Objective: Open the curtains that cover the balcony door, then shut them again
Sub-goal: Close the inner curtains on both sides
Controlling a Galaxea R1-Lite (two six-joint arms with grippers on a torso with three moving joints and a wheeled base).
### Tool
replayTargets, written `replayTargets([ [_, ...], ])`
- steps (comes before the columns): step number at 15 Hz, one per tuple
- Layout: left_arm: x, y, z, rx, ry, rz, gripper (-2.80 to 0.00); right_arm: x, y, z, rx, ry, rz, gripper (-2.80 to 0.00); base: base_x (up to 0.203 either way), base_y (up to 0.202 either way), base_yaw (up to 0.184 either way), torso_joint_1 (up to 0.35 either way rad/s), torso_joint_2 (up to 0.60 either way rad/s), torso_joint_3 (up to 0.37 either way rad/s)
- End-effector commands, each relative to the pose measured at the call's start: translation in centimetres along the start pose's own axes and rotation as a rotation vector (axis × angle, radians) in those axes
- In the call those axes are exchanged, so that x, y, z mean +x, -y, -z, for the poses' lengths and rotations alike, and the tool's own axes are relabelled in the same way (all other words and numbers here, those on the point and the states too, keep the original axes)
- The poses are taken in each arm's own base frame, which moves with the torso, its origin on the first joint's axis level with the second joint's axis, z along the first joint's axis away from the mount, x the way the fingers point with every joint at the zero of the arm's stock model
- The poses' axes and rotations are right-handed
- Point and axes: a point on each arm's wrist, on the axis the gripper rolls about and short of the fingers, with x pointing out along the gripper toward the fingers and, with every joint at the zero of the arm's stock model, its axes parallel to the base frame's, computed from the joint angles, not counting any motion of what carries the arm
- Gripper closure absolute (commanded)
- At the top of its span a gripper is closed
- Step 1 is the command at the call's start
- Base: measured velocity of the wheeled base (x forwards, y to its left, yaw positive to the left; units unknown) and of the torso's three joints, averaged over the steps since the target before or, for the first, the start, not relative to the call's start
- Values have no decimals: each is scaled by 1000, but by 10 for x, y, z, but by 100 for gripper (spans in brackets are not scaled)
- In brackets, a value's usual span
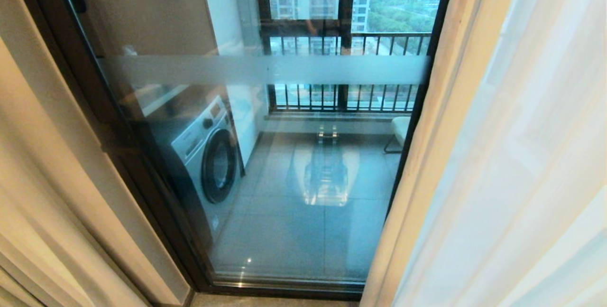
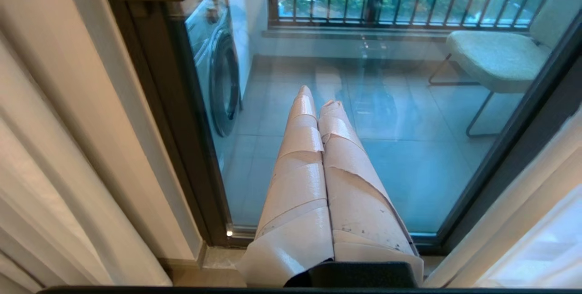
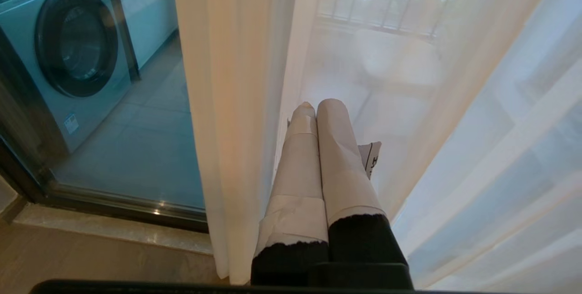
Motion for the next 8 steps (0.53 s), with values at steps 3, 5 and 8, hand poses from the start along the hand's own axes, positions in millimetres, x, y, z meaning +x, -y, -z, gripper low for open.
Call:
replayTargets([
  [3, 0, 0, 0, -1, 0, -1, 0, 0, 0, 0, -1, -2, -1, 0, 1, 25, -1, 0, 0, -1],
  [5, 0, 0, 0, 1, 0, -1, 0, 0, 0, 0, -1, -2, -1, 0, 1, 162, 0, 8, 5, 2],
  [8, 0, 0, 0, -1, 1, -1, 0, 0, 0, 0, -1, -2, -1, 0, 0, 191, 3, 3, 2, 3],
])
